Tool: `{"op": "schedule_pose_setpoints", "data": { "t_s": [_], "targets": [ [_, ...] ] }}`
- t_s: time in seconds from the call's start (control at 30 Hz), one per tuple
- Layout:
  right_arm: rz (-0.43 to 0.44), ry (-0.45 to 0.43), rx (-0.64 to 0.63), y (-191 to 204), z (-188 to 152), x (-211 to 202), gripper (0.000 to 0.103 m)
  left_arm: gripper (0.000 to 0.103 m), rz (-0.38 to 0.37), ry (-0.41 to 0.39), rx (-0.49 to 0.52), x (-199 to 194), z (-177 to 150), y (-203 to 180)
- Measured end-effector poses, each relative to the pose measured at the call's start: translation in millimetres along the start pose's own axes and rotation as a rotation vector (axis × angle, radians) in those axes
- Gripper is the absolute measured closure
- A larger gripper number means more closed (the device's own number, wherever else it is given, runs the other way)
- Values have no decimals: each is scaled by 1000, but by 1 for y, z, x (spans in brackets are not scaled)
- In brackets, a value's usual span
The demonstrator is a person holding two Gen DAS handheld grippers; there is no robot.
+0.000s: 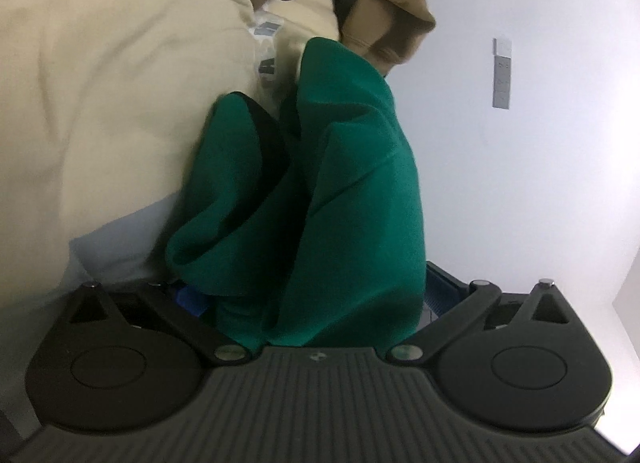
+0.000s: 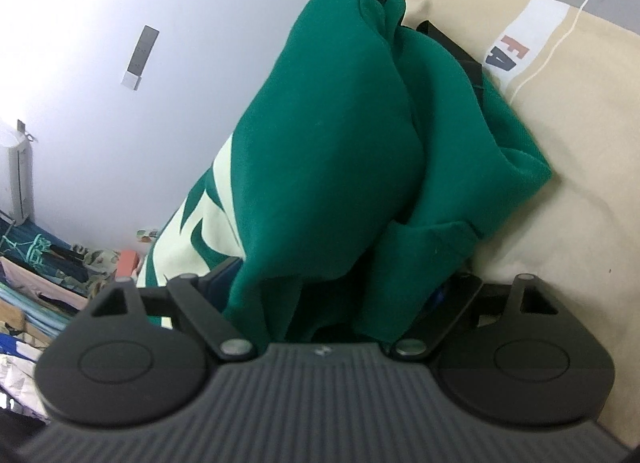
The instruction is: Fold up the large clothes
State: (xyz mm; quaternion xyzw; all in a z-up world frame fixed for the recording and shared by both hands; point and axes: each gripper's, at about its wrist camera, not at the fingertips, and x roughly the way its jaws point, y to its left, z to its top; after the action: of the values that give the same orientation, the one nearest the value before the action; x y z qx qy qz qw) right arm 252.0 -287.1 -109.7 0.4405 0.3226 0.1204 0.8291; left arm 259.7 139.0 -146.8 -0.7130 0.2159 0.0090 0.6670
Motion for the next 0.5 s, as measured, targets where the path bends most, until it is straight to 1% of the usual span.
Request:
{"op": "schedule_pose_setpoints", "data": {
  "t_s": [0.03, 0.07, 0.1, 0.17, 0.23, 0.27, 0.37, 0.43, 0.5],
  "targets": [
    [5, -2, 12, -1, 2, -1, 15, 0, 5, -6, 5, 0, -1, -1],
    [13, -4, 33, -2, 4, -1, 12, 0, 8, -12, 17, 0, -3, -3],
    [34, -9, 58, -5, 6, -4, 11, 0, 12, -14, 36, 0, -4, -4],
    [95, -30, 134, -8, 16, -8, 11, 0, 21, -12, 56, 0, -5, -7],
    [159, -46, 173, -8, 24, -11, 11, 1, 35, 0, 64, -1, -6, -9],
    [193, -50, 174, -6, 27, -12, 11, 0, 43, 7, 74, -2, -6, -10],
    [243, -45, 154, -3, 33, -17, 11, 0, 79, 32, 94, -3, -7, -14],
    [270, -41, 174, 0, 36, -16, 11, 0, 121, 55, 91, -7, -8, -13],
    [297, -38, 178, 7, 41, -14, 11, 0, 133, 72, 76, -7, -5, -12]
  ]
}}
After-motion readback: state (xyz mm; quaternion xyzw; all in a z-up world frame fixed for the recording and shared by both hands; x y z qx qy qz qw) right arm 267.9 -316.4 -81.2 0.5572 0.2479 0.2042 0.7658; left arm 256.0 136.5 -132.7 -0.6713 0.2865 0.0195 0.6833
